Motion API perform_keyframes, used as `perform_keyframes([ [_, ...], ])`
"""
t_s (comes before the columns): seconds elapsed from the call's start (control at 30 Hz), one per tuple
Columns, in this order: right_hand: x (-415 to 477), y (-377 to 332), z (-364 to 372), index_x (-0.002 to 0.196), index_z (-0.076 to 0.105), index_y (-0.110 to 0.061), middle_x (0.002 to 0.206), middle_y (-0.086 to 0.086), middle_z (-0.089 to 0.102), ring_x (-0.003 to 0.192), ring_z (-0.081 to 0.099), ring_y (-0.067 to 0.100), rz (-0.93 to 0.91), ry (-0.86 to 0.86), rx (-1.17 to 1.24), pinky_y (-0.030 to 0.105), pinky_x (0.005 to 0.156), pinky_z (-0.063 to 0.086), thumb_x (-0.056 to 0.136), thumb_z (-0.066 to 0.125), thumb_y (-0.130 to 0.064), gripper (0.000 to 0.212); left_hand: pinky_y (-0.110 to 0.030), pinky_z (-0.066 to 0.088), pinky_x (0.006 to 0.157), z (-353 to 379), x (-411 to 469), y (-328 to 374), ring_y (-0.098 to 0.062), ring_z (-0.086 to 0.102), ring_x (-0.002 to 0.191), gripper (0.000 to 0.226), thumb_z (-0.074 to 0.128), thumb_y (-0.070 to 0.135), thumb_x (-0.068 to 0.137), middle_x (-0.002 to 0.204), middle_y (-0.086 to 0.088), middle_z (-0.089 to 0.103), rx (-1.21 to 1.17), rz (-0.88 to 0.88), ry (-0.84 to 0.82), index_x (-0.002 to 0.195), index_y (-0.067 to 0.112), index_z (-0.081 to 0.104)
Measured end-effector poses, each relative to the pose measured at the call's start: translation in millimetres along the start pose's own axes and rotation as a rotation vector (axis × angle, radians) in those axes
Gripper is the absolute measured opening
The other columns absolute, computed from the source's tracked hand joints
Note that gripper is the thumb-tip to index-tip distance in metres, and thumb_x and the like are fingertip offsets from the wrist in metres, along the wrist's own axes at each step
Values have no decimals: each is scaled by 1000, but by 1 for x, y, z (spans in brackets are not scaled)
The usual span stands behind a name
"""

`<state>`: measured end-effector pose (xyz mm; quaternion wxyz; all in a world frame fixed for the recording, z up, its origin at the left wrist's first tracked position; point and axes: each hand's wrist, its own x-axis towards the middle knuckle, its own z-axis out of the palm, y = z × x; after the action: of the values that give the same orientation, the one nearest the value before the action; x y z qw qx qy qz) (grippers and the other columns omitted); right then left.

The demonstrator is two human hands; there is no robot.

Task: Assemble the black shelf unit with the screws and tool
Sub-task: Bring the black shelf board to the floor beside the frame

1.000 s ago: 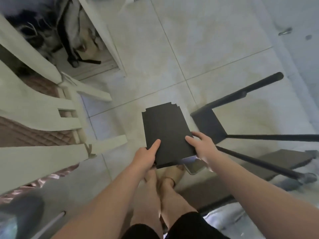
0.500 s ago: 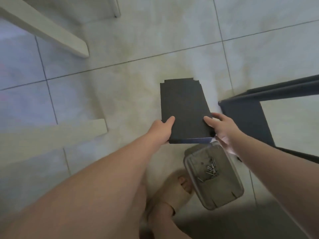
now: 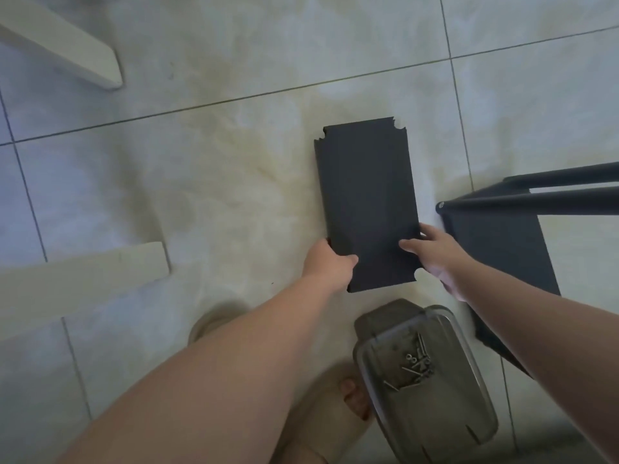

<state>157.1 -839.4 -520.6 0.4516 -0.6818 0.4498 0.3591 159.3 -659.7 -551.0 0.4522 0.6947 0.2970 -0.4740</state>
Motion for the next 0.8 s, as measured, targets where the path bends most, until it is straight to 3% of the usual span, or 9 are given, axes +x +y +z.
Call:
perform_keyframes([
  [0.1,-2,-1,2,142,53,-15,136,5,61,105,57,20,7,12,-14,27,77,41,101,58,-13,41,-33,57,86,-5,-2,-6,-19,68,89,35,65,11,93,114,1,66,-41,4,-67,127,13,58],
  [0.17,-11,-3,3,150,43,-14,146,7,53,114,56,25,2,44,-65,27,82,40,101,58,-17,51,-16,53,77,-14,-13,-7,-3,66,81,38,65,15,95,119,4,61,1,18,-89,131,17,55],
  [0.2,-17,-4,3,154,36,-15,152,8,48,123,54,28,-3,63,-110,28,87,38,101,57,-19,57,-12,48,79,-20,-21,-6,-1,66,92,48,66,19,95,126,4,58,39,21,-95,141,17,49],
  [0.27,-37,-6,3,156,32,-18,153,9,46,129,51,32,-36,80,-220,33,89,39,101,55,-23,60,-21,38,102,-30,-43,-5,-17,51,134,71,65,30,95,154,-2,42,137,9,-94,156,16,30],
  [0.3,-50,-8,4,157,30,-21,152,9,47,128,51,32,-51,77,-276,35,89,41,102,54,-24,60,-29,33,110,-36,-57,-5,-23,40,143,76,64,36,95,161,-2,33,192,7,-90,158,17,25],
  [0.37,-81,-14,4,159,24,-23,155,7,44,132,49,32,-73,54,-370,41,99,46,102,52,-28,65,-34,29,117,-47,-91,-3,-25,32,148,78,60,45,96,164,-1,28,276,27,-70,159,19,23],
  [0.47,-139,-30,1,161,18,-20,161,6,34,144,37,30,-152,1,-499,46,115,36,103,51,-29,68,-37,26,119,-66,-152,3,-27,28,148,78,54,52,96,163,-5,27,473,88,-23,158,16,23],
  [0.63,-269,-65,-14,162,13,-19,168,2,17,153,17,24,-273,-45,-776,46,121,27,104,43,-31,66,-48,18,122,-107,-276,26,-30,10,153,82,46,62,94,168,-3,13,741,108,79,159,23,17],
  [0.8,-416,-92,-47,162,10,-22,169,2,12,155,13,26,-343,-30,-886,50,122,24,105,41,-34,67,-52,12,122,-152,-423,60,-30,-2,154,79,42,64,94,169,-2,1,867,181,135,159,29,15],
])
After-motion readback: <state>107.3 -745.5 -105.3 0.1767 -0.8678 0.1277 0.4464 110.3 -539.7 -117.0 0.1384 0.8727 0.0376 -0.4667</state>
